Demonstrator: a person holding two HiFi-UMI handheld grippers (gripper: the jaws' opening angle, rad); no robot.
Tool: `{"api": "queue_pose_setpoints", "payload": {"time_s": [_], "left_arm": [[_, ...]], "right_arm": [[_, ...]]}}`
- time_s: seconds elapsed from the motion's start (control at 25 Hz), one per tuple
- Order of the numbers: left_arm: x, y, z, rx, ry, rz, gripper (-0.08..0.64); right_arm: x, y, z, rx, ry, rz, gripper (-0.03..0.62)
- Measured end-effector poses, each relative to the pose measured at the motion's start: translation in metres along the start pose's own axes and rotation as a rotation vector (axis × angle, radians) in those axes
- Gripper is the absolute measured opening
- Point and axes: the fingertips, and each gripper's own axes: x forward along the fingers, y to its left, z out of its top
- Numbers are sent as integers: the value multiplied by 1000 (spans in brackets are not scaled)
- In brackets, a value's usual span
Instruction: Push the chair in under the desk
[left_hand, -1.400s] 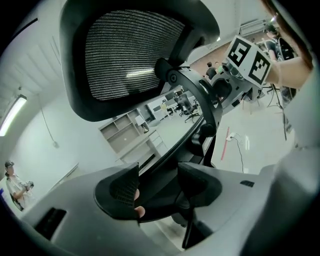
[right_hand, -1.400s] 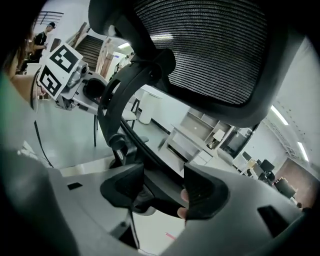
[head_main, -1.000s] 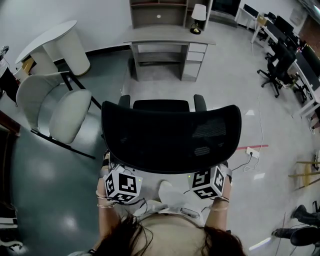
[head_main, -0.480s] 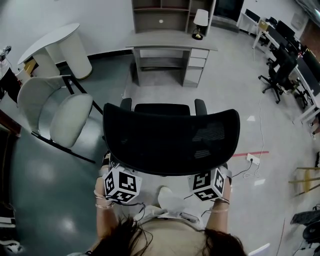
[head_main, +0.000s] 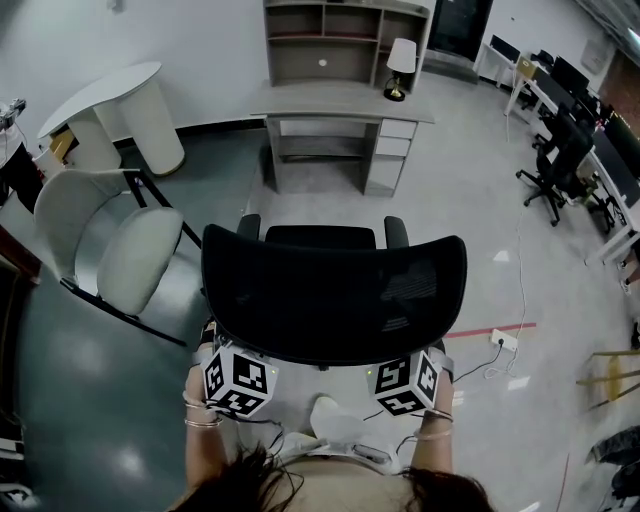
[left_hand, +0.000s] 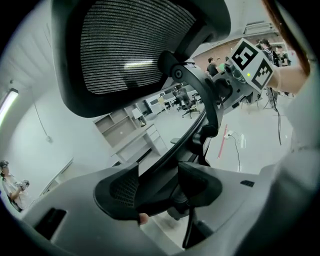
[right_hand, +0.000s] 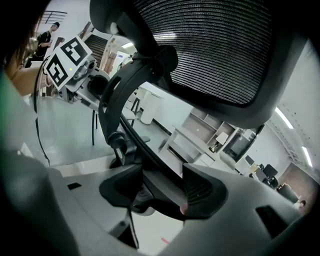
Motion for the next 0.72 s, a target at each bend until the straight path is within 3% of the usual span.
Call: {"api": "queue_pose_setpoints", "payload": {"time_s": [0.72], "left_arm": [[42,25,15,-45,56,4,235]], "right_arm": [[42,-35,11,-26,-49,10,253]]}}
